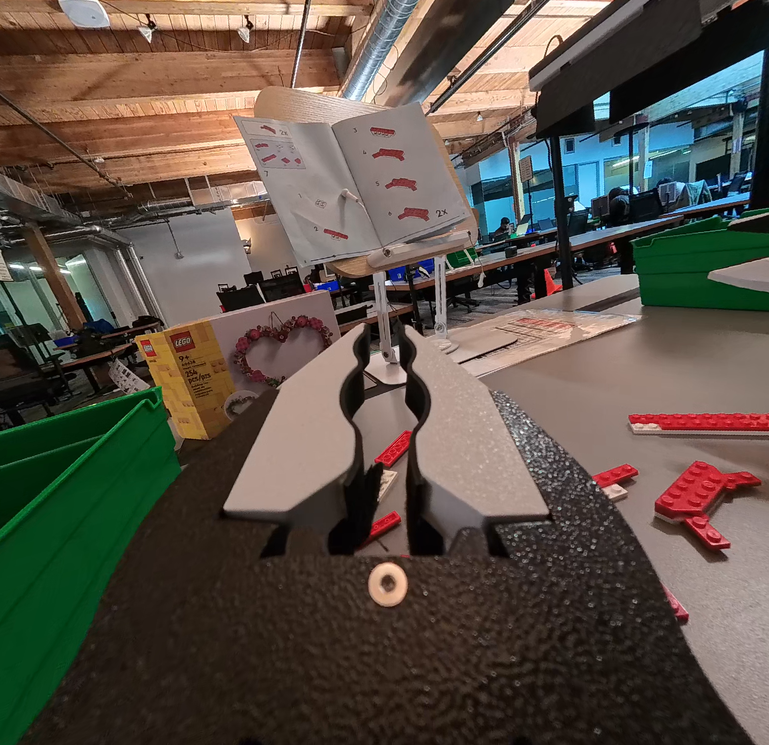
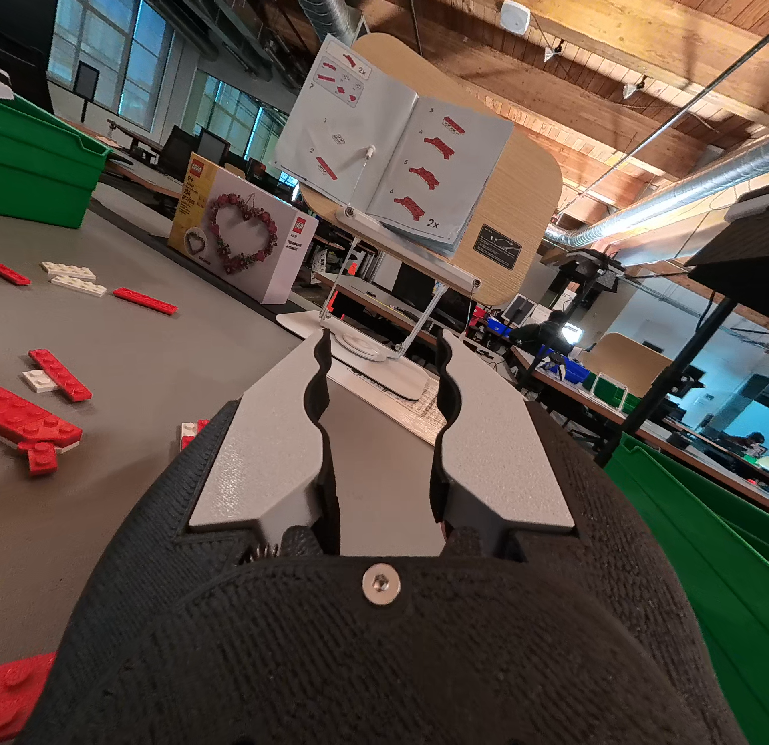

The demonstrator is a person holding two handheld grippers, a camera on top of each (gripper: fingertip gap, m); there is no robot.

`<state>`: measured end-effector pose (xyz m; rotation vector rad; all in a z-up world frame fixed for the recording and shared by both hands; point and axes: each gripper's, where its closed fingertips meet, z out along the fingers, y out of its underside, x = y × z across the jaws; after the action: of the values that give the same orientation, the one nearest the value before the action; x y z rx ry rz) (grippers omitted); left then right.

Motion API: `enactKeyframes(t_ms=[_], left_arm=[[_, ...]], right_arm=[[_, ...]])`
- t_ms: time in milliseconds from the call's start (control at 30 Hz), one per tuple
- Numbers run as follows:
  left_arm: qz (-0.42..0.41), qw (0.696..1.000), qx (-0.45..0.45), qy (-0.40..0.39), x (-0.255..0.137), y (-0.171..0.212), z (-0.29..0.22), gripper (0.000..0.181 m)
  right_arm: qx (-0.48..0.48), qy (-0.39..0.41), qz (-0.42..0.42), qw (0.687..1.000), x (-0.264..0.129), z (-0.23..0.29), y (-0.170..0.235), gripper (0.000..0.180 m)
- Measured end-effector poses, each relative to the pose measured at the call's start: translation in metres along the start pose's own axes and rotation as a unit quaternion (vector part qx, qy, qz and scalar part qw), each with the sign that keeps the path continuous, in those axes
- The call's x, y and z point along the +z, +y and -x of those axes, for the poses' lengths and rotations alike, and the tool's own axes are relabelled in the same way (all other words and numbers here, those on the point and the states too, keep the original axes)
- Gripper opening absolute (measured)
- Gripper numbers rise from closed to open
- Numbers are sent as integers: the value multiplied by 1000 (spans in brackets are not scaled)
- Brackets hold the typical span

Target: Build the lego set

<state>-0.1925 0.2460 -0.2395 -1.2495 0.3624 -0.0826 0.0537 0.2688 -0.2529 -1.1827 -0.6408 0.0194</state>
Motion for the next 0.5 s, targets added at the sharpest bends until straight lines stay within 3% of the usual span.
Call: enactKeyframes(t_ms=[200,333,500], left_arm=[[-3,1000,4,-5,0,-1,2,10],[-16,998,29,-55,-7,-10,24,10],[27,995,-5,-97,-9,6,55,9]], right_arm=[[-2,-1,1,1000,0,0,0,48],[-3,-1,2,1000,0,1,0,48],[0,-1,0,1000,0,0,0,48]])
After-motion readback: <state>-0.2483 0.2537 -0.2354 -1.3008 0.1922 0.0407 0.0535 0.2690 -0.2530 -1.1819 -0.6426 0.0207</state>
